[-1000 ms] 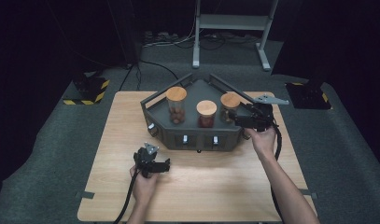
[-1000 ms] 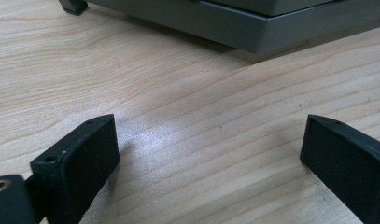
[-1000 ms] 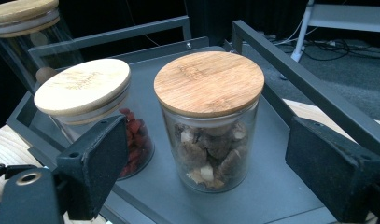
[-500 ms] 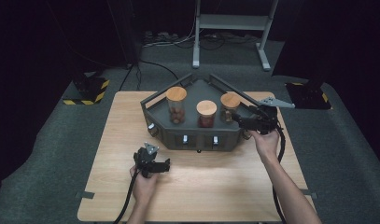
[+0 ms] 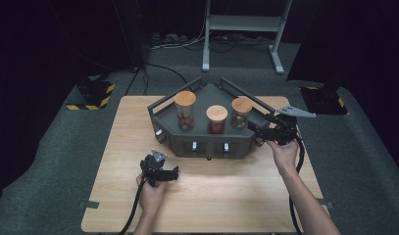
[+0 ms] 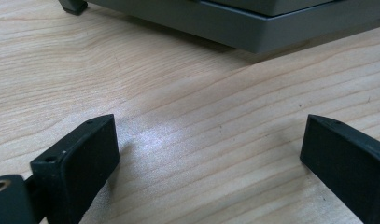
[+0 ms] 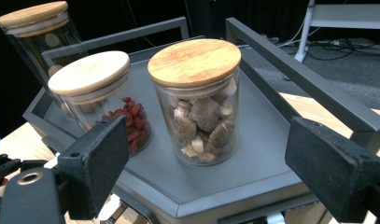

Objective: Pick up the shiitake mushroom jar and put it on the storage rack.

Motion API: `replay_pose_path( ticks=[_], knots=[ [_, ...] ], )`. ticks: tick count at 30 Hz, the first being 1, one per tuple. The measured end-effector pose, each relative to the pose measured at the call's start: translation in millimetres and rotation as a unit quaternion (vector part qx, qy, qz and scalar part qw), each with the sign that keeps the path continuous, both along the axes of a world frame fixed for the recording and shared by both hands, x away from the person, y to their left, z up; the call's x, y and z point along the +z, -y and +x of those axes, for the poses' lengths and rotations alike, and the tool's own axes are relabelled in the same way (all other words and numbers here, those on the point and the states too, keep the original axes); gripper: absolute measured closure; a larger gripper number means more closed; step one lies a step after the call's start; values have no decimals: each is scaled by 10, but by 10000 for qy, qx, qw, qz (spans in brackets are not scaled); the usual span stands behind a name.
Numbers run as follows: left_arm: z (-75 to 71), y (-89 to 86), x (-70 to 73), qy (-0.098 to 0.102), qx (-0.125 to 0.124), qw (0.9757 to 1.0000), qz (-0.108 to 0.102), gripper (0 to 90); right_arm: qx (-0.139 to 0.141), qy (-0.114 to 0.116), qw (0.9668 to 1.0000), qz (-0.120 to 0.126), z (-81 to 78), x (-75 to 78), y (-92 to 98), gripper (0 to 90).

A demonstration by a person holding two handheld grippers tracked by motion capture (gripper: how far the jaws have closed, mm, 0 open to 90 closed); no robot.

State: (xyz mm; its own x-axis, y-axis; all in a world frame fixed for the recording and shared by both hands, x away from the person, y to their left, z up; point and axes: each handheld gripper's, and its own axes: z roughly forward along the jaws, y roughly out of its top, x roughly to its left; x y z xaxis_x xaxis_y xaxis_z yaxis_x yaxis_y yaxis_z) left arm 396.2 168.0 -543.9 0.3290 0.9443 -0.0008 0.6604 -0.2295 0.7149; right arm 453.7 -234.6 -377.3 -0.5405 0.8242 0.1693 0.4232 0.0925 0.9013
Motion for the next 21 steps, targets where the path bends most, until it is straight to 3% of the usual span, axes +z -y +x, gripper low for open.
replay_pose_path(
  ticks=[21],
  knots=[
    [0,0,0,-1,-1,10000,2,43,-107,7,9999,126,-107,-90,217,133]
  ],
)
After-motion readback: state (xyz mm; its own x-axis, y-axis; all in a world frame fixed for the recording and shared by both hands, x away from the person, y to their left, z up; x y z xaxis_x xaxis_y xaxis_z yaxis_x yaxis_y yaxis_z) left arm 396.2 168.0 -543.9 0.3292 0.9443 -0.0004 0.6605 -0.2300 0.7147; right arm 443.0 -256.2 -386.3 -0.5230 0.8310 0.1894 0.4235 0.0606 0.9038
